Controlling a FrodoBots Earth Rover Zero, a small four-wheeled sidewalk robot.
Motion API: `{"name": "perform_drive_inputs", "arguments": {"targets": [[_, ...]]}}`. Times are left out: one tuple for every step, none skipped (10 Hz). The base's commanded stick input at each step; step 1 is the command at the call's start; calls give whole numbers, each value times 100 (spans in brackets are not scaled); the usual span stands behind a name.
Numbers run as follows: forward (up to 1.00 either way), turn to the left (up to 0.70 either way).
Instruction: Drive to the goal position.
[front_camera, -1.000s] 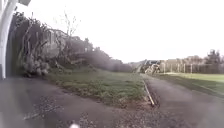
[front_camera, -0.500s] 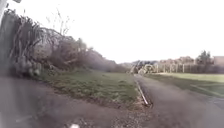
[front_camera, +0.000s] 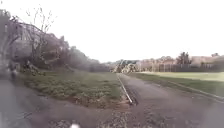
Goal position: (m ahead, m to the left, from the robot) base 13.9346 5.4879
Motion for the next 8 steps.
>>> {"name": "perform_drive_inputs", "arguments": {"targets": [[0, -70], [13, -63], [54, -43], [70, -21], [70, 0], [70, 0], [70, 0], [70, 0]]}}
